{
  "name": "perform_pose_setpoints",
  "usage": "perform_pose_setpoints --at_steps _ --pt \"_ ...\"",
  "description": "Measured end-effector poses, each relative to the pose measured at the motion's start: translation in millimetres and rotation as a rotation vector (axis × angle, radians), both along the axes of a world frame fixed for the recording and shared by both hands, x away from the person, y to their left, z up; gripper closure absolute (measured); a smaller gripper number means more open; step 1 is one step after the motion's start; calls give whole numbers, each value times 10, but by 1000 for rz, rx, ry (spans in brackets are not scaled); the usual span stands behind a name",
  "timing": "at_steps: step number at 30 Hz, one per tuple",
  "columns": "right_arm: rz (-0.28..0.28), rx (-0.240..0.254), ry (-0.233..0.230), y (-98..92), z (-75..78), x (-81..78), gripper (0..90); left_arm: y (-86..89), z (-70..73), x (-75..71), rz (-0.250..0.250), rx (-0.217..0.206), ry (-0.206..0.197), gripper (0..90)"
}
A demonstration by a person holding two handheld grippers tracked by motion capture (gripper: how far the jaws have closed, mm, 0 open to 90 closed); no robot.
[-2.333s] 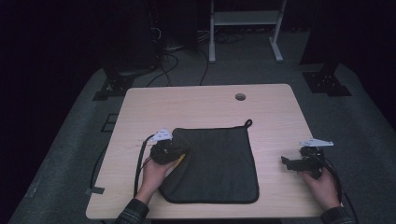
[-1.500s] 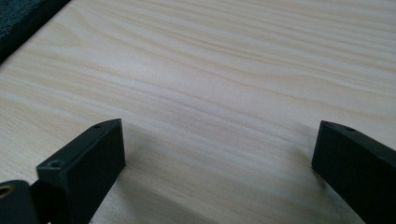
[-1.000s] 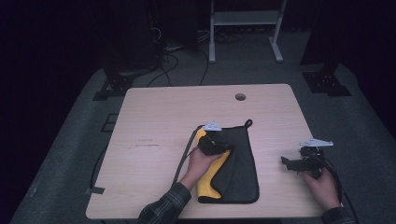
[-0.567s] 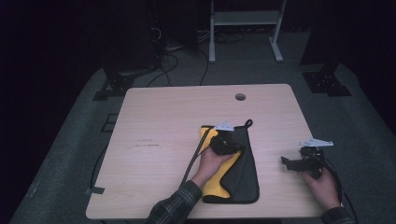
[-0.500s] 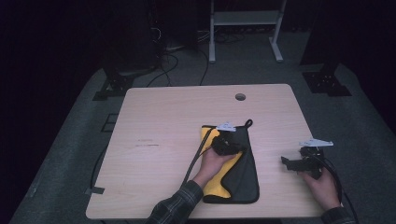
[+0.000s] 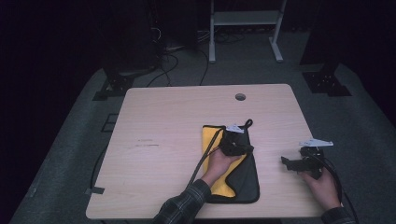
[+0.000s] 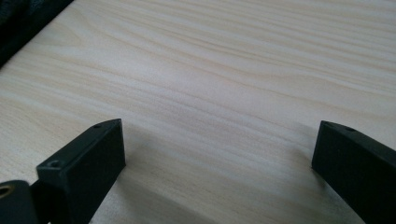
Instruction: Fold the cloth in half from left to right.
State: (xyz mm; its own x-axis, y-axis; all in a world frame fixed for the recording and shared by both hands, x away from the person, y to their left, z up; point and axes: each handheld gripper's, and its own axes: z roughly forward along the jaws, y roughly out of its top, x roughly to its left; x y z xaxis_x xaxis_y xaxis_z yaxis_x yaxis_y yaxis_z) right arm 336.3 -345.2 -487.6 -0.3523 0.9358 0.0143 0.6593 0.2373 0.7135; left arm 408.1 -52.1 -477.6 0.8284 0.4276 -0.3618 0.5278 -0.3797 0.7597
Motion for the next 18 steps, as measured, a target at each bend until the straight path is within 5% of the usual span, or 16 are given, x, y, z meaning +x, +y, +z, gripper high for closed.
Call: perform_pose_setpoints --at_steps 8,18 --pt "3 0 -1 -1 -1 -1 17 199 171 -40 36 -13 -64 691" --pt "3 -1 0 -1 0 -1 17 754 259 -249 132 116 -184 561"
